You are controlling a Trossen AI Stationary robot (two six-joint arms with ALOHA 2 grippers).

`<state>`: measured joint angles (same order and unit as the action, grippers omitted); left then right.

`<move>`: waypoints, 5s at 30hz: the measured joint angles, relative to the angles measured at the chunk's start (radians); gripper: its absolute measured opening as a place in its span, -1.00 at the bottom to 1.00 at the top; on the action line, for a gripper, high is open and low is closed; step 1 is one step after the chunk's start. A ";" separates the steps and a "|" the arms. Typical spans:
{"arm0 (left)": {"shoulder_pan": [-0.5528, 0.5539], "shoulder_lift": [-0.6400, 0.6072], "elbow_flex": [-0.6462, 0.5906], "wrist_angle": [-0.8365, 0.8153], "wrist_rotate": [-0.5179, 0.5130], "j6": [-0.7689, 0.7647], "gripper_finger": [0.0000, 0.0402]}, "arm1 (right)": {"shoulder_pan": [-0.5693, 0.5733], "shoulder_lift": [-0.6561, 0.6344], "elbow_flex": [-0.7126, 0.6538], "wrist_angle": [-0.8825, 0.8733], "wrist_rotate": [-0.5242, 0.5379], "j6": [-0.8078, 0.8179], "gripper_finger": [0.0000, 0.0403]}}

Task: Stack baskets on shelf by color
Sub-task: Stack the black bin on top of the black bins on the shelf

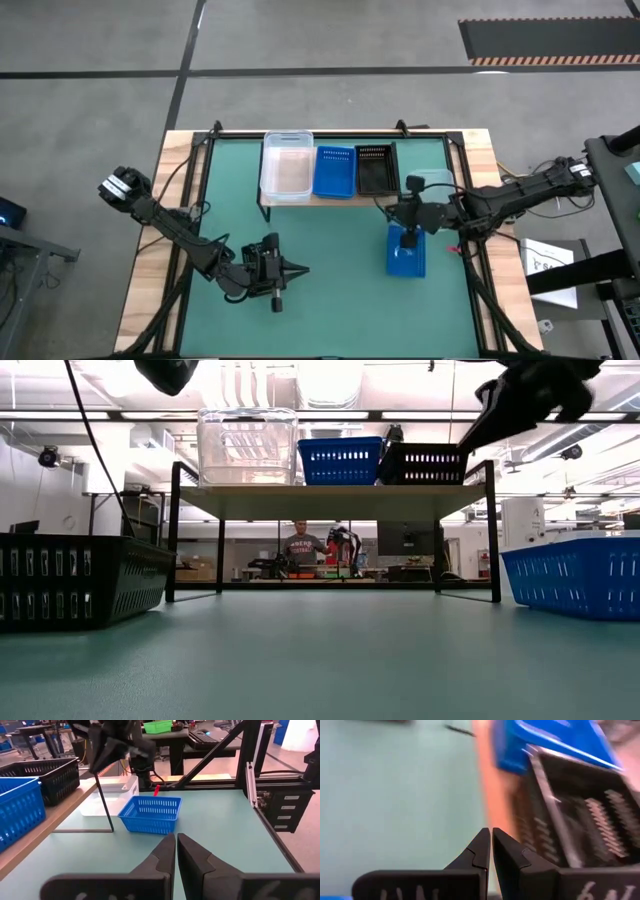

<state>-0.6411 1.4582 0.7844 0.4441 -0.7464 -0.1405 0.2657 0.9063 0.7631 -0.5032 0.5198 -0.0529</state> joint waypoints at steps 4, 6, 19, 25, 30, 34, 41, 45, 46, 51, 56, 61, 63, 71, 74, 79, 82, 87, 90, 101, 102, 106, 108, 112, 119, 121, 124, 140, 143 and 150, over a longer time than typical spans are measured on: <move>0.000 0.000 -0.004 -0.008 0.000 -0.002 -0.99 | 0.003 0.031 0.000 0.108 -0.093 -0.011 -0.94; 0.000 0.000 -0.004 -0.008 0.000 -0.001 -0.99 | 0.003 0.053 0.000 0.170 -0.094 -0.027 -0.94; -0.026 -0.037 0.038 -0.217 0.124 -0.400 -0.99 | 0.046 0.204 0.151 0.125 -0.112 -0.080 -0.94; -0.064 0.001 0.203 -0.863 0.377 -0.969 -1.00 | 0.082 0.299 0.241 0.120 -0.185 -0.117 -0.94; -0.107 0.002 0.300 -1.209 0.494 -1.056 -1.00 | 0.084 0.440 0.342 0.128 -0.189 -0.135 -0.94; -0.118 -0.026 0.304 -1.282 0.413 -0.979 -1.00 | 0.084 0.573 0.454 0.118 -0.238 -0.158 -0.93; -0.143 -0.041 0.298 -1.283 0.082 -0.660 -1.00 | 0.093 0.776 0.668 0.110 -0.346 -0.207 -0.84; -0.150 -0.041 0.295 -1.310 0.006 -0.604 -1.00 | 0.099 0.863 0.771 0.097 -0.345 -0.191 -0.61; -0.151 -0.041 0.295 -1.312 0.001 -0.606 -1.00 | 0.099 0.882 0.793 0.098 -0.345 -0.175 -0.55; -0.162 -0.041 0.294 -1.318 0.029 -0.688 -1.00 | 0.099 0.989 0.856 0.100 -0.345 -0.150 -0.23; -0.174 -0.040 0.294 -1.318 0.030 -0.691 -1.00 | 0.099 1.088 0.930 0.113 -0.345 -0.142 -0.04; -0.173 -0.040 0.294 -1.317 0.030 -0.691 -1.00 | 0.096 1.206 1.043 0.148 -0.345 -0.156 -0.02; -0.173 -0.040 0.294 -1.318 0.030 -0.691 -1.00 | 0.096 1.257 1.094 0.145 -0.345 -0.169 -0.03; -0.173 -0.040 0.294 -1.319 0.031 -0.687 -1.00 | 0.096 1.443 1.312 0.140 -0.345 -0.201 -0.11; -0.173 -0.040 0.294 -1.320 0.031 -0.685 -1.00 | 0.095 1.488 1.359 0.142 -0.345 -0.219 -0.15; -0.174 -0.040 0.293 -1.332 0.037 -0.684 -1.00 | 0.085 1.518 1.386 0.142 -0.339 -0.223 -0.23; -0.173 -0.040 0.292 -1.331 0.034 -0.684 -1.00 | 0.074 1.527 1.385 0.146 -0.342 -0.222 -0.30; -0.173 -0.042 0.293 -1.325 0.030 -0.683 -1.00 | 0.066 1.536 1.377 0.138 -0.385 -0.220 -0.54; -0.173 -0.042 0.293 -1.325 0.030 -0.683 -1.00 | 0.068 1.533 1.377 0.138 -0.425 -0.235 -0.78; -0.173 -0.042 0.293 -1.326 0.022 -0.682 -1.00 | 0.089 1.426 1.377 -0.145 -0.427 -0.309 -0.96; -0.173 -0.042 0.293 -1.326 0.018 -0.682 -1.00 | 0.093 1.408 1.377 -0.183 -0.428 -0.313 -0.96; -0.173 -0.042 0.295 -1.324 0.010 -0.682 -1.00 | 0.103 1.337 1.376 -0.376 -0.538 -0.314 -0.96; -0.173 -0.042 0.295 -1.324 0.009 -0.683 -1.00 | 0.107 1.297 1.376 -0.466 -0.611 -0.298 -0.96; -0.173 -0.042 0.295 -1.317 0.008 -0.685 -1.00 | 0.122 1.226 1.376 -0.606 -0.732 -0.245 -0.96; -0.173 -0.042 0.298 -1.316 0.008 -0.690 -1.00 | 0.168 1.085 1.360 -0.675 -0.729 -0.190 -0.96; -0.173 -0.042 0.298 -1.316 0.008 -0.690 -1.00 | 0.181 1.039 1.351 -0.671 -0.703 -0.174 -0.96; -0.173 -0.042 0.298 -1.316 0.008 -0.690 -1.00 | 0.205 0.972 1.332 -0.666 -0.593 -0.150 -0.96; -0.172 -0.042 0.298 -1.312 0.008 -0.690 -1.00 | 0.115 0.742 1.231 -0.700 -0.153 -0.019 -0.96; -0.172 -0.042 0.298 -1.312 0.008 -0.690 -1.00 | 0.068 0.690 1.171 -0.703 -0.152 -0.031 -0.96; -0.172 -0.042 0.298 -1.313 0.008 -0.690 -1.00 | -0.051 0.494 0.930 -0.620 -0.169 -0.045 -0.96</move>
<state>-0.8131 1.4166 1.0824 -0.8684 -0.7387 -0.8307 0.2145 1.4005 1.6936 -1.1236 0.3508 -0.0982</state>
